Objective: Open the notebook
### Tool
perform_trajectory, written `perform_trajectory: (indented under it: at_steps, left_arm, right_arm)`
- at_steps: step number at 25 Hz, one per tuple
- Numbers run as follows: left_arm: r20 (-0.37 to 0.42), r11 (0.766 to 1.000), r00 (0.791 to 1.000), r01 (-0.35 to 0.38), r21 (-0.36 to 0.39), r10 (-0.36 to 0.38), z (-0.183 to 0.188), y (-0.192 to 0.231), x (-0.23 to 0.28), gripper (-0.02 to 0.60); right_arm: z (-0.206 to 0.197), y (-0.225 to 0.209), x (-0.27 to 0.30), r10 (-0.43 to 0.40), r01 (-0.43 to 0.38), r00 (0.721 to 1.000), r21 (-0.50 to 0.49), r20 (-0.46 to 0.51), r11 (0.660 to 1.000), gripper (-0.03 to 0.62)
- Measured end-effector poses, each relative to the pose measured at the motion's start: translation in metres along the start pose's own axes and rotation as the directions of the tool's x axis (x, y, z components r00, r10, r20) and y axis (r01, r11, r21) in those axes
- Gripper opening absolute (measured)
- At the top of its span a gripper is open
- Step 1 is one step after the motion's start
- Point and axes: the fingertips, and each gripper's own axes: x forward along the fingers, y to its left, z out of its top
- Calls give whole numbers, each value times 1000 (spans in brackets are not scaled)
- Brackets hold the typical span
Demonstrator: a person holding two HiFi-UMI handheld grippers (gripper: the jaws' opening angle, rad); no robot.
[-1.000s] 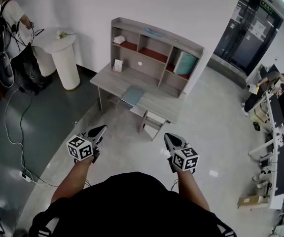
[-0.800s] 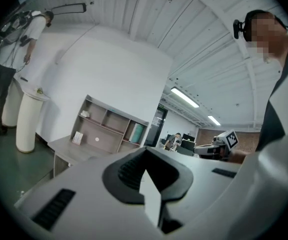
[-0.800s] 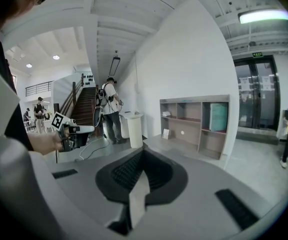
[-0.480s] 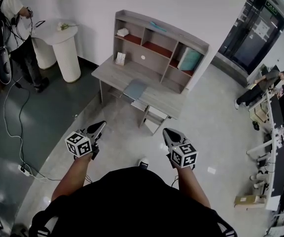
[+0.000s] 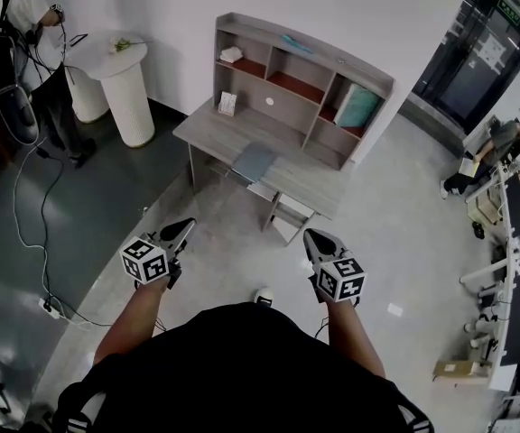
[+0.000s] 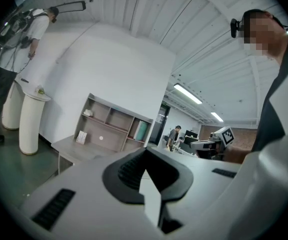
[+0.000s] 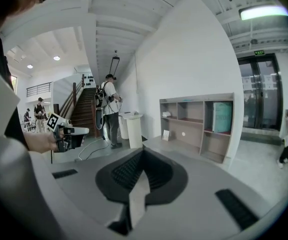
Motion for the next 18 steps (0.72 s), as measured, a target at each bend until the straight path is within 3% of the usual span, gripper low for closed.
perform_trajectory:
  at_steps: [8,18]
  left_arm:
    - [-49,1000,999,9,22,-8,0,7,46,8]
    - [-71,1000,997,7,-19,-9,-4,22,116,8]
  right_arm:
    - [-9,-43,20,-3,4,1000,44,-16,999,0]
    - [-2,-106,57,17,-15,999,52,-34,999,0]
